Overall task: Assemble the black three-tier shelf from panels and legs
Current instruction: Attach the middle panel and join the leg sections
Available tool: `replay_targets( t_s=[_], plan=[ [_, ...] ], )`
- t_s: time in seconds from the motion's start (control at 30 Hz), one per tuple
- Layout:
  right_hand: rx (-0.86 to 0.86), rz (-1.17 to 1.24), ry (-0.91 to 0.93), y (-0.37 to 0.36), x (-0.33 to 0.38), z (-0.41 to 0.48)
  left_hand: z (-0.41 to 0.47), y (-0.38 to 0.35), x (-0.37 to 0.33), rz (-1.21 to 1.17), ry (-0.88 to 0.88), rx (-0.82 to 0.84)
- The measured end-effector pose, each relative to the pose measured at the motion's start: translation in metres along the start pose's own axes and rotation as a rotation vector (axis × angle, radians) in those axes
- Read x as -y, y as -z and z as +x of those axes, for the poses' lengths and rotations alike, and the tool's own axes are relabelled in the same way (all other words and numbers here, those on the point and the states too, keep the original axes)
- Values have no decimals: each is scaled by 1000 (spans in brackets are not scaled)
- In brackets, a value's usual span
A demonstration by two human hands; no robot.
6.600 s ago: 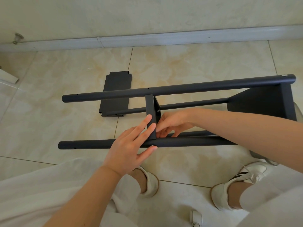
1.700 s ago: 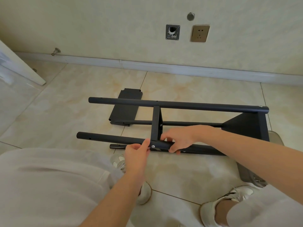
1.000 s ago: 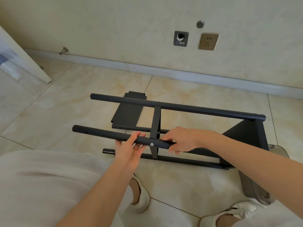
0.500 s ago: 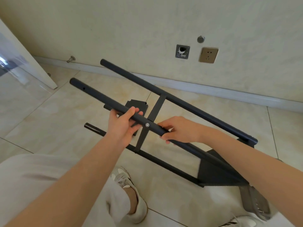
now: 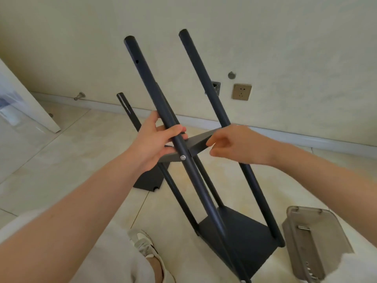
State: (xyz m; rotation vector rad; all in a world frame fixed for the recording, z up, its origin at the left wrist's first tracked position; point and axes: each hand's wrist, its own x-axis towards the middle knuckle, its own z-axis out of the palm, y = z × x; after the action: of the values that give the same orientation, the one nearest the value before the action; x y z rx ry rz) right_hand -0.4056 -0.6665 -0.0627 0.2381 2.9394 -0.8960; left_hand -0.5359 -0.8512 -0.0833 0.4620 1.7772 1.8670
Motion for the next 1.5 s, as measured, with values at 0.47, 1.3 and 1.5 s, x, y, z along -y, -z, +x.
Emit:
replay_targets(
  t_s=[0.47, 1.3, 1.5],
  plan=[
    [-122, 437, -279, 26, -46, -51, -17, -10, -11, 215, -29, 333],
    [-238, 666, -138, -4, -58, -58, -14, -13, 5, 530, -175, 177],
    [-218, 615, -142, -7, -55, -59, -14, -12, 15, 568, -186, 133]
  ],
)
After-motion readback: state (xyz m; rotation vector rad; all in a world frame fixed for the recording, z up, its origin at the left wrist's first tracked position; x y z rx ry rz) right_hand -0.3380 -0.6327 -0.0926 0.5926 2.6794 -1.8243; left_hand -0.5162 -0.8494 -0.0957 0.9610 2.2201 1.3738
